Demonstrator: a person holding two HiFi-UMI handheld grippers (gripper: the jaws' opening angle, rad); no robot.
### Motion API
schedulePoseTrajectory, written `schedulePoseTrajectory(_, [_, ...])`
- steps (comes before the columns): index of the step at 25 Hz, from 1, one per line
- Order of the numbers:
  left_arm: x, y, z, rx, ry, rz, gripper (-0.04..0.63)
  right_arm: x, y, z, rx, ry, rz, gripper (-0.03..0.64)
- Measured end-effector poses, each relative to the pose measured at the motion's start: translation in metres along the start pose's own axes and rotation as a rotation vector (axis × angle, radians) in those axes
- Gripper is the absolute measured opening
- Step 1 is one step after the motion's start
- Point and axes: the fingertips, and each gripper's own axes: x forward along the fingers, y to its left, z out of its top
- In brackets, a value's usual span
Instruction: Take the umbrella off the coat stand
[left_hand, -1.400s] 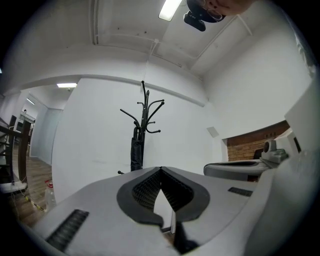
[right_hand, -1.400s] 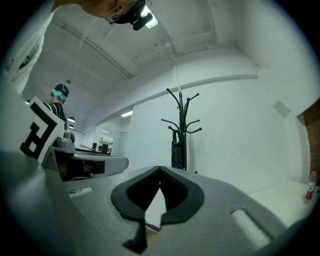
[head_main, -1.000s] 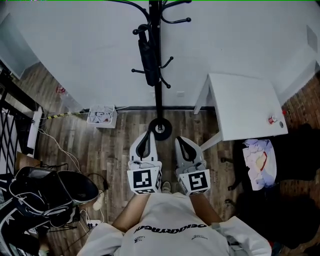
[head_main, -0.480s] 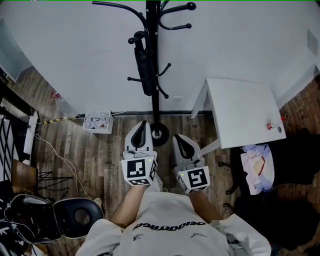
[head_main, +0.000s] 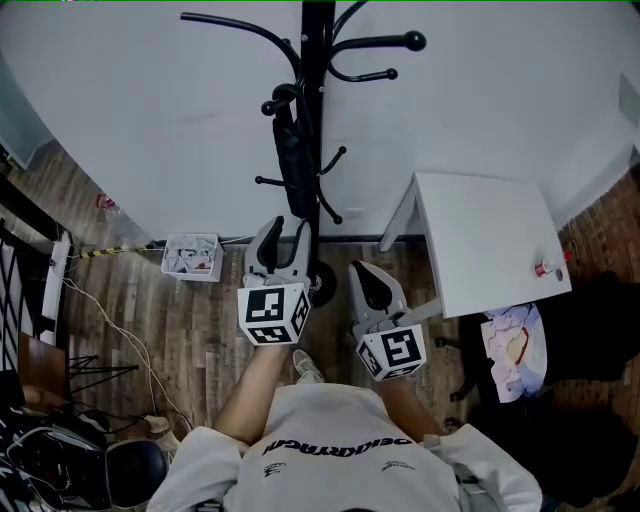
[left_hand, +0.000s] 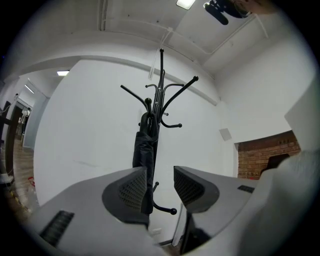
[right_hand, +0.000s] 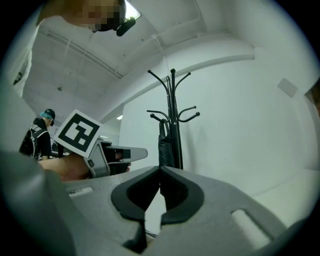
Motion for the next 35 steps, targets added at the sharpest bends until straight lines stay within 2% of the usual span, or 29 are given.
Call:
schedulePoseTrajectory(5, [0.035, 0.019, -0.004, -0.011, 0.03, -0.012, 0.25, 0.019, -0.008, -0.003, -0.011, 0.003, -0.002, -0.002])
schedulePoseTrajectory(11, [0.072, 0.032, -0.009, 0.005, 0.065, -0.025, 0.31, 0.036, -0.019, -0.01, -0.013, 0.011, -0.013, -0.002])
schedulePoseTrajectory(25, [0.132, 0.053, -0.022, 0.021, 0.091, -0.017, 0.319, 0.055, -0.027, -0.023, -0.015, 0.035, -0.026, -0.002])
schedulePoseTrajectory(35, [0.158, 0.055, -0.031, 0.024, 0.073, -0.056, 0.318, 0.055, -0.035, -0.03, -0.023, 0.056, -0.054, -0.002])
